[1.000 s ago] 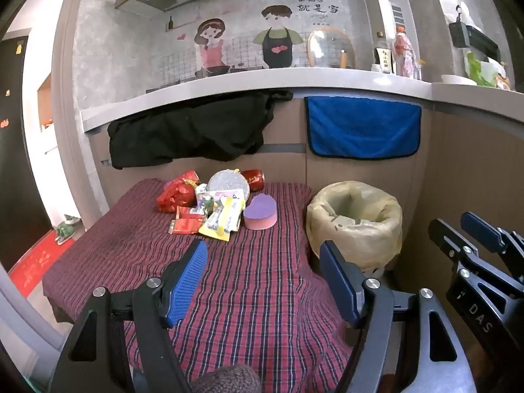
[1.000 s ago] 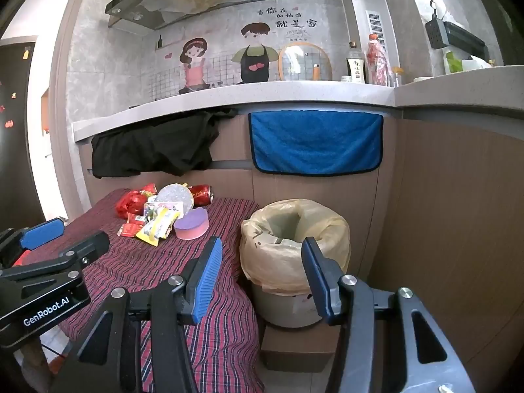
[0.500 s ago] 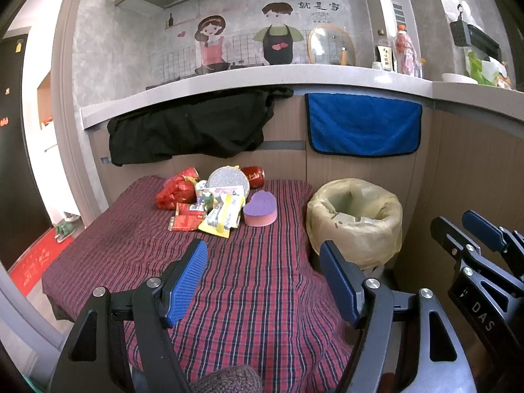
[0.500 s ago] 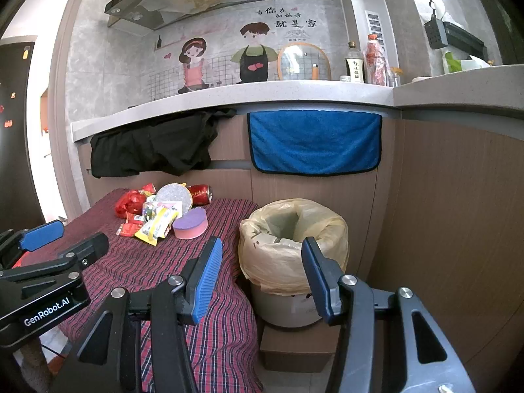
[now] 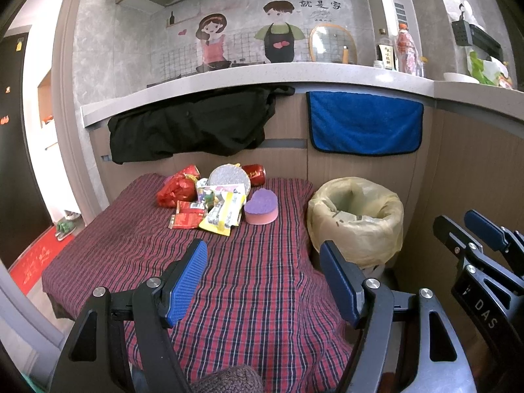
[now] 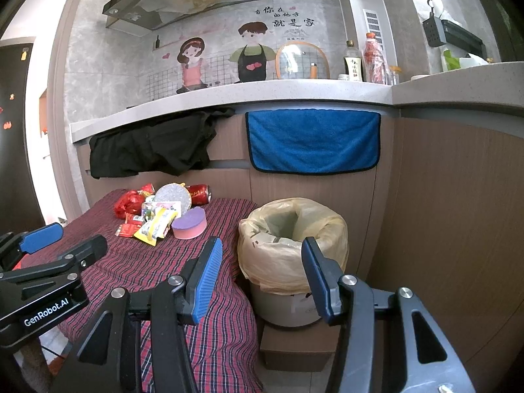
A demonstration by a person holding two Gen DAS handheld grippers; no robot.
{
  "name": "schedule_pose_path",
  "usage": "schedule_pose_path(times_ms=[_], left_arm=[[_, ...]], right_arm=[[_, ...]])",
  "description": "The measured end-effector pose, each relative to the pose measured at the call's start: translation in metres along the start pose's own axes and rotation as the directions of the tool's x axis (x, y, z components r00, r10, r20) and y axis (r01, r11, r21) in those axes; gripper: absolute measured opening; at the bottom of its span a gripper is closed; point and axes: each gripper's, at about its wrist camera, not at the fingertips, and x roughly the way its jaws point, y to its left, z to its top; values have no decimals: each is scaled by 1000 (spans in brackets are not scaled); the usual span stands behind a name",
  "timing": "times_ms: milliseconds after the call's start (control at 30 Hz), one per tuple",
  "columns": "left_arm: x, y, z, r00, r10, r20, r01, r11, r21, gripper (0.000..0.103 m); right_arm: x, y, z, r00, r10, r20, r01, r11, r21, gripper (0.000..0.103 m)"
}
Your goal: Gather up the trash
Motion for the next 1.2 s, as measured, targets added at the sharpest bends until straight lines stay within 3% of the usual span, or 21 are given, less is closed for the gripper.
schedule_pose_path(times_ms=[1200], left_arm=[[3, 4, -3, 1000, 1, -12, -1, 1000, -9, 71]], right_arm=[[2, -3, 0, 1000, 0, -4, 0, 1000, 3, 48]])
